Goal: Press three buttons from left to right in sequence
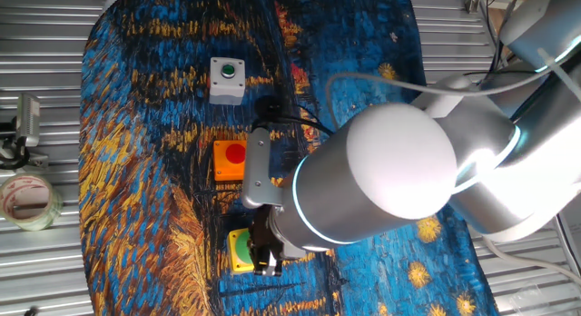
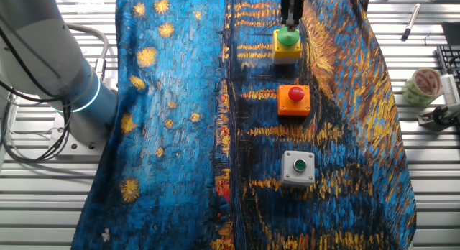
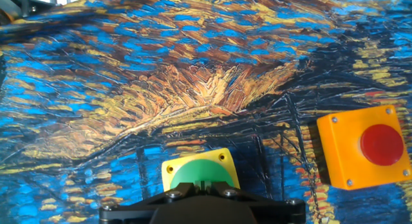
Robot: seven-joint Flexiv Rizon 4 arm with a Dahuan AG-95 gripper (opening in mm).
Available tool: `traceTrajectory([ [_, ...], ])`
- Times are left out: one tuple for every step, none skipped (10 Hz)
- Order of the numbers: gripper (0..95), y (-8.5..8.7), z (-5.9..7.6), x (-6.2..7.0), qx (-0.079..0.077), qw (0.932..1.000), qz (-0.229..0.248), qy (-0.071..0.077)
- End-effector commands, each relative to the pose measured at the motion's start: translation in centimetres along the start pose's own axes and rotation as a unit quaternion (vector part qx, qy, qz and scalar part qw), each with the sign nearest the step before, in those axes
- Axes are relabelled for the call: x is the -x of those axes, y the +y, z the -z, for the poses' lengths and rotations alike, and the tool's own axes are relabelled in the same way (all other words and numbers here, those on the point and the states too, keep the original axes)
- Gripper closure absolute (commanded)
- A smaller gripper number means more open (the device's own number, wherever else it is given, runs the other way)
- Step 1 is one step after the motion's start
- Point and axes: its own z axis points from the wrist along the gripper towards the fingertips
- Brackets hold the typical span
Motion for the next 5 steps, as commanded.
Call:
traceTrajectory([
  [95.0,0.0,1.5,-0.2,0.009,0.9999,-0.002,0.009],
  [95.0,-0.2,2.1,-0.4,0.009,0.9999,0.002,0.008],
  [95.0,-0.6,2.7,-0.8,0.006,0.9999,0.012,0.004],
  [95.0,-1.2,3.2,-1.5,0.009,0.9998,0.019,0.002],
  [95.0,-1.6,3.6,-2.0,0.008,0.9996,0.026,0.002],
])
